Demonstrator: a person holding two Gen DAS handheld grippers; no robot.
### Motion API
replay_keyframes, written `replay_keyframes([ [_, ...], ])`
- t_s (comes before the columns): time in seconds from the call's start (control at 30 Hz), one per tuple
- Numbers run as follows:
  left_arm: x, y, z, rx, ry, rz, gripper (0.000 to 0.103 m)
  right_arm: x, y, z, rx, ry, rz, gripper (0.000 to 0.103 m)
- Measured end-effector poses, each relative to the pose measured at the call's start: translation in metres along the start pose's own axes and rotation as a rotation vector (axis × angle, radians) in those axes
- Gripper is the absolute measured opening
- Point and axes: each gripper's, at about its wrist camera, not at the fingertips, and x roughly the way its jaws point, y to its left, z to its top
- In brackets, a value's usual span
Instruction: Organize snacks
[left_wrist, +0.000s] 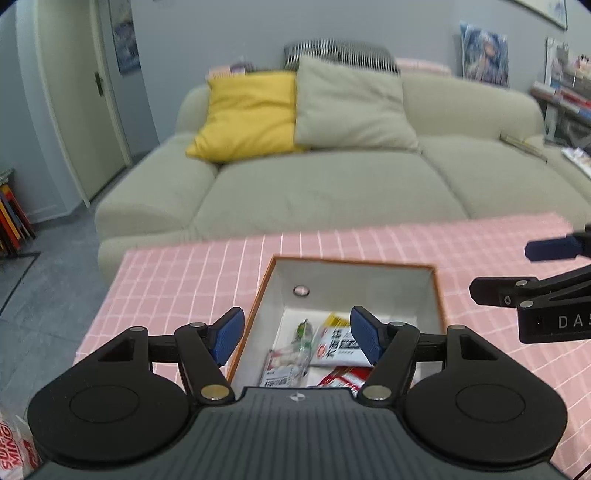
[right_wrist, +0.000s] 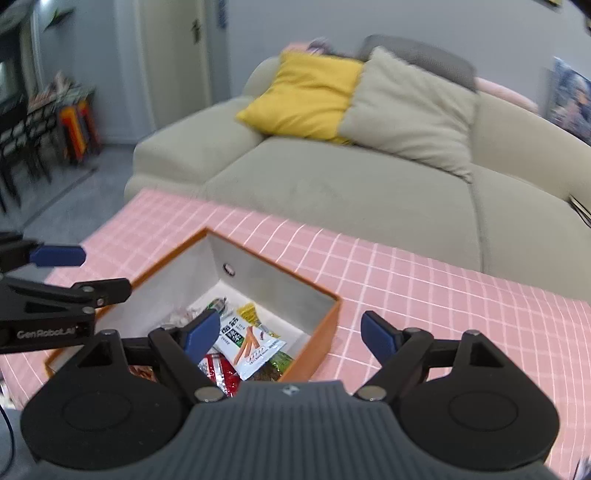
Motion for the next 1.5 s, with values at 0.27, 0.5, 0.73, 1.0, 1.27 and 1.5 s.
replay_keyframes([
  [0.27,-0.048,-0.021,-0.011,-0.035,-0.099,-0.006,0.080,-0.068,-0.013,-0.029,0.089,-0.092,-0.005,0.088],
  [0.5,-0.060,-0.038,-0.032,-0.059,-0.109,-0.012,0.085,-0.111,-0.019,-0.066,0.116,-0.160,-0.078,0.092],
  [0.73,-0.083,-0.059,-0.058,-0.047,-0.147,0.023,0.089,-0.134,-0.014,-0.110,0.133,-0.183,-0.137,0.097],
  [1.0,-0.088,-0.066,-0.087,-0.050,-0.112,0.042,0.090,-0.133,-0.006,-0.144,0.127,-0.122,-0.172,0.099],
  [1.27,-0.087,-0.060,-0.100,-0.094,-0.051,0.063,0.090,-0.133,0.010,-0.155,0.076,-0.099,-0.135,0.099],
  [1.5,-0.092,-0.059,-0.103,-0.104,-0.044,0.072,0.090,-0.135,0.012,-0.154,0.072,-0.109,-0.137,0.099],
])
